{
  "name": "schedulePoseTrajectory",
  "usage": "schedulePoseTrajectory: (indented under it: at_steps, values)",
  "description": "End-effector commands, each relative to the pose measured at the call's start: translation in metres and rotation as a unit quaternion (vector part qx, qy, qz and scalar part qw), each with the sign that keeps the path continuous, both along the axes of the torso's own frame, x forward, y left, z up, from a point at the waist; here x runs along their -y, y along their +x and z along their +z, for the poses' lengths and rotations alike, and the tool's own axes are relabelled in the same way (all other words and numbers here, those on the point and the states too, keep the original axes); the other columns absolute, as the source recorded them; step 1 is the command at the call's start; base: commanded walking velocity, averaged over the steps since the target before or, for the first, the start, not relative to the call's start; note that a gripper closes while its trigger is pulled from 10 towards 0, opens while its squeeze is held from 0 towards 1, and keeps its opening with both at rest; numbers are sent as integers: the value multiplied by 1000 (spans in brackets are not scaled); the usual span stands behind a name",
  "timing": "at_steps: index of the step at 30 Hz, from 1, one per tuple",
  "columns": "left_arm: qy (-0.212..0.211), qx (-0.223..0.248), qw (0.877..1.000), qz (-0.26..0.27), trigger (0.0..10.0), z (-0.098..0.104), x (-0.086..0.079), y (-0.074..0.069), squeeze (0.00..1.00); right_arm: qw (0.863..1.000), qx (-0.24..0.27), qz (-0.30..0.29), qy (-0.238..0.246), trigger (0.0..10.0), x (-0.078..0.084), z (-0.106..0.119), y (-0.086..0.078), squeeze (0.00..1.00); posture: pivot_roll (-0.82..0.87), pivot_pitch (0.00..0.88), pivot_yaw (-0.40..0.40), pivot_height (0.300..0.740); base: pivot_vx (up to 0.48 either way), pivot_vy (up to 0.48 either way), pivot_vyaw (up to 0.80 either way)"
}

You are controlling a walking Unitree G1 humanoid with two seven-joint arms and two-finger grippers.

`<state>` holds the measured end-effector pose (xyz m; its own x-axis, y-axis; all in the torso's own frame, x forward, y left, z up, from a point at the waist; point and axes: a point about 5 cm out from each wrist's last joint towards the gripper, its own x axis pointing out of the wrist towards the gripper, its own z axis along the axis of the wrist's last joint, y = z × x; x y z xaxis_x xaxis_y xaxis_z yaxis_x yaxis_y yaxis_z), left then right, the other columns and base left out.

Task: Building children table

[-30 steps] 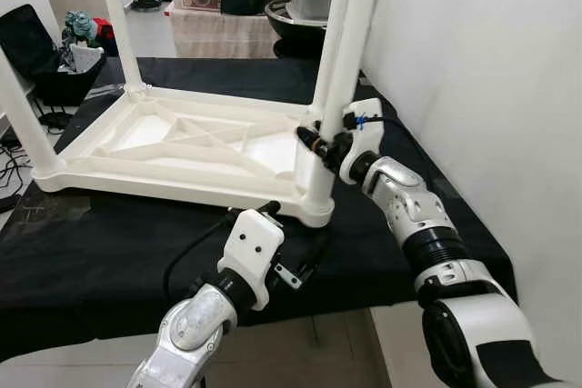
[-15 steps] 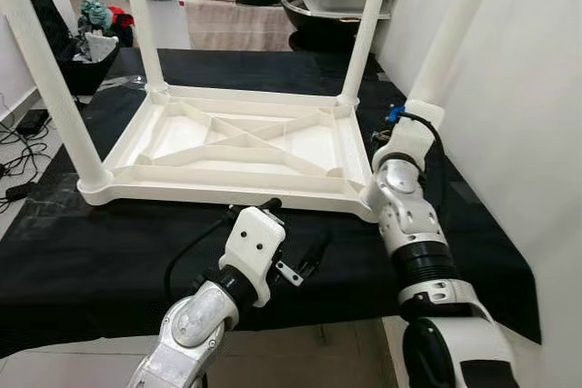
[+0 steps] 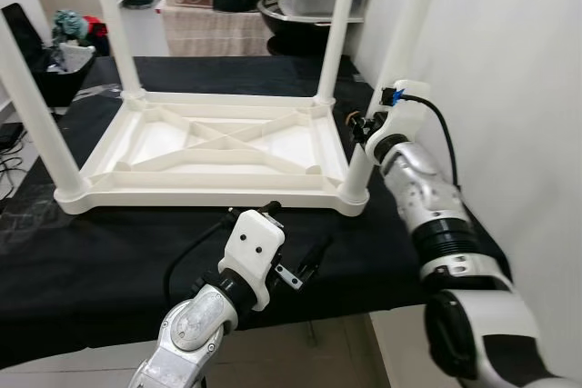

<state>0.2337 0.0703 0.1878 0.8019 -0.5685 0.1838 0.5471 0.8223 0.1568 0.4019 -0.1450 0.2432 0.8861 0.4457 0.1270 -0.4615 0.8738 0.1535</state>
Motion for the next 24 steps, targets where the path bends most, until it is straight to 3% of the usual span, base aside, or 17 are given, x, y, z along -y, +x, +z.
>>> schedulePoseTrajectory:
  at_steps: [1, 3, 4, 6, 7, 9, 12, 13, 14, 16, 17, 20, 21, 24]
  values:
    - [2, -3, 1000, 0, 10000, -3, 1, 0, 0, 995, -8, 99, -7, 10000, -20, -7, -7, 0, 105, 62, -103, 740, 0, 0, 0]
    - [3, -1, 1000, 0, 10000, -2, 0, 1, 0, 969, 18, 246, -4, 10000, -21, -5, -27, 0, 109, 59, -106, 740, 0, 0, 0]
    - [3, -1, 1000, 0, 10000, -2, 0, 1, 0, 969, 18, 246, -4, 10000, -21, -5, -27, 0, 109, 59, -106, 740, 0, 0, 0]
    - [3, -1, 1000, 1, 10000, -2, 0, 0, 0, 940, 35, 338, -4, 10000, -23, -4, -39, 0, 112, 56, -107, 740, 0, 0, 0]
    - [3, -1, 1000, 1, 10000, -2, 0, 0, 0, 940, 35, 338, -4, 10000, -23, -4, -39, 0, 112, 56, -107, 740, 0, 0, 0]
    - [3, -1, 1000, 0, 10000, -2, 0, -1, 0, 918, 35, 395, -10, 10000, -30, -4, -42, 0, 114, 57, -106, 740, 0, 0, 0]
    - [3, -1, 1000, 0, 10000, -3, 0, -1, 0, 911, 33, 411, -15, 10000, -34, -5, -43, 0, 114, 56, -106, 740, 0, 0, 0]
    - [4, -1, 1000, 0, 10000, -3, 0, -1, 0, 907, 30, 419, -20, 6510, -37, -7, -41, 0, 116, 54, -109, 740, 0, 0, 0]
    - [4, -1, 1000, 0, 10000, -3, 0, -1, 0, 909, 32, 415, -35, 0, -42, -10, -39, 0, 118, 54, -110, 740, 0, 0, 0]
    - [5, 0, 1000, 0, 10000, -2, 0, -1, 0, 924, 24, 379, -46, 0, -47, -15, -32, 0, 119, 54, -109, 740, 0, 0, 0]
    - [5, 0, 1000, 0, 10000, -2, 0, -1, 0, 924, 24, 379, -46, 0, -47, -15, -32, 0, 119, 54, -109, 740, 0, 0, 0]
    - [5, 0, 1000, 1, 10000, -2, -1, -1, 0, 959, 4, 276, -59, 0, -46, -21, -19, 0, 120, 53, -109, 740, 0, 0, 0]
    - [5, 0, 1000, 1, 10000, -2, -1, -1, 0, 959, 4, 276, -59, 0, -46, -21, -19, 0, 120, 53, -109, 740, 0, 0, 0]
    - [6, -1, 1000, 0, 10000, -3, -2, -2, 0, 989, -17, 130, -63, 0, -33, -22, -4, 0, 114, 56, -103, 740, 0, 0, 0]
